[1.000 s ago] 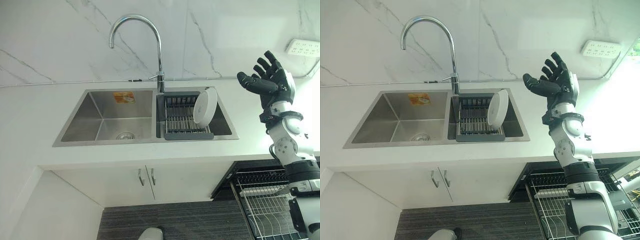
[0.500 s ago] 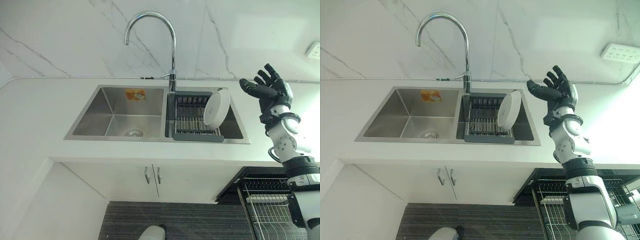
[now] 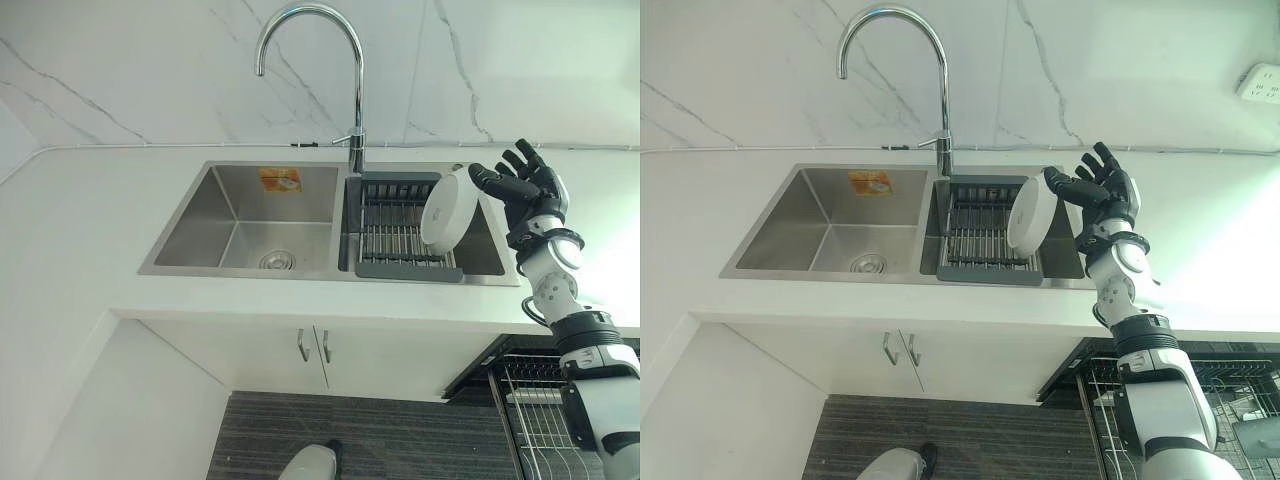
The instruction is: Place the dishes in the dishwasher.
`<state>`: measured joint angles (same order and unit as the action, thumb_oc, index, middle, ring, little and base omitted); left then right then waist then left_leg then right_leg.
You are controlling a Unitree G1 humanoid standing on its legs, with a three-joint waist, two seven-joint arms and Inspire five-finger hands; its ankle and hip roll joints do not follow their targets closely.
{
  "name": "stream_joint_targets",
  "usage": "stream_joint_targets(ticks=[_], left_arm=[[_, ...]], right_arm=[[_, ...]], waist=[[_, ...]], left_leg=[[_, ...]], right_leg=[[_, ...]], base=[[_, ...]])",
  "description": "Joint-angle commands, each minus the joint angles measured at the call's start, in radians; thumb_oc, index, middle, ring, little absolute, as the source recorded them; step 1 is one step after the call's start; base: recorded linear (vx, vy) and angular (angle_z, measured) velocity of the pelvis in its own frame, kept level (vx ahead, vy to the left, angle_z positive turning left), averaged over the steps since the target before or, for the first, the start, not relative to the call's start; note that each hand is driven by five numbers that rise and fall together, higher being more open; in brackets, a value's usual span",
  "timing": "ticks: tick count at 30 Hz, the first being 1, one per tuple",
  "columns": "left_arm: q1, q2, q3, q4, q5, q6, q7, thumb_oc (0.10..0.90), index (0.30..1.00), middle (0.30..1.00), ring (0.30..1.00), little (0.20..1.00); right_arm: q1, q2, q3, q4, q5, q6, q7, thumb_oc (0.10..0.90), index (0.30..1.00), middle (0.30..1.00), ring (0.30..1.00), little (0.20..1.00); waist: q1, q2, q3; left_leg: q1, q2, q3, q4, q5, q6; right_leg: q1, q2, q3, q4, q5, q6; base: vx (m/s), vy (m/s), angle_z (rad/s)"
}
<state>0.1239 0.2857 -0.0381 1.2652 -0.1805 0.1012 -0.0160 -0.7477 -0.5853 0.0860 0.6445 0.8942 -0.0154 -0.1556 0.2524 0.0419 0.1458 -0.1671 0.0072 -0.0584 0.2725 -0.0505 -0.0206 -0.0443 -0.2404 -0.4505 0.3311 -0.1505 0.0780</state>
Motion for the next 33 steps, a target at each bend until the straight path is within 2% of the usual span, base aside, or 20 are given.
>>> stream_joint_targets(ticks=[1,13,24,33], left_arm=[[0.005,0.08,-0.055,0.024,0.018,0.005,-0.027,0.8,0.9,0.9,0.9,0.9],[0.008,0.083,-0.056,0.016,0.016,0.015,-0.038,0.8,0.9,0.9,0.9,0.9],[0.01,0.085,-0.055,0.011,0.021,0.019,-0.037,0.8,0.9,0.9,0.9,0.9],[0.008,0.083,-0.058,0.008,0.019,0.02,-0.032,0.8,0.9,0.9,0.9,0.9]], right_arm=[[-0.116,-0.027,-0.013,-0.024,0.038,-0.112,0.003,0.8,0.9,0.9,0.9,0.9],[-0.092,0.016,-0.003,-0.022,0.023,-0.118,0.002,0.8,0.9,0.9,0.9,0.9],[-0.077,0.036,0.002,-0.021,0.042,-0.12,0.009,0.8,0.9,0.9,0.9,0.9],[-0.054,0.051,0.003,-0.006,0.053,-0.072,0.026,0.8,0.9,0.9,0.9,0.9]], waist=[[0.023,-0.013,-0.029],[0.021,0.007,-0.019],[0.023,0.015,-0.004],[0.022,0.018,0.003]], left_leg=[[0.016,-0.008,-0.027,0.027,-0.141,-0.041],[0.007,-0.018,-0.032,0.027,-0.131,-0.033],[0.009,-0.018,-0.033,0.027,-0.13,-0.033],[0.002,-0.02,-0.037,0.027,-0.123,-0.031]], right_leg=[[0.071,-0.012,0.056,-0.031,-0.081,0.065],[0.07,-0.022,0.062,-0.031,-0.072,0.069],[0.075,-0.022,0.068,-0.031,-0.075,0.069],[0.072,-0.022,0.068,-0.031,-0.07,0.069]], base=[[0.0,0.0,0.0],[0.01,0.001,0.01],[0.01,-0.003,0.0],[0.0,0.0,0.0]])
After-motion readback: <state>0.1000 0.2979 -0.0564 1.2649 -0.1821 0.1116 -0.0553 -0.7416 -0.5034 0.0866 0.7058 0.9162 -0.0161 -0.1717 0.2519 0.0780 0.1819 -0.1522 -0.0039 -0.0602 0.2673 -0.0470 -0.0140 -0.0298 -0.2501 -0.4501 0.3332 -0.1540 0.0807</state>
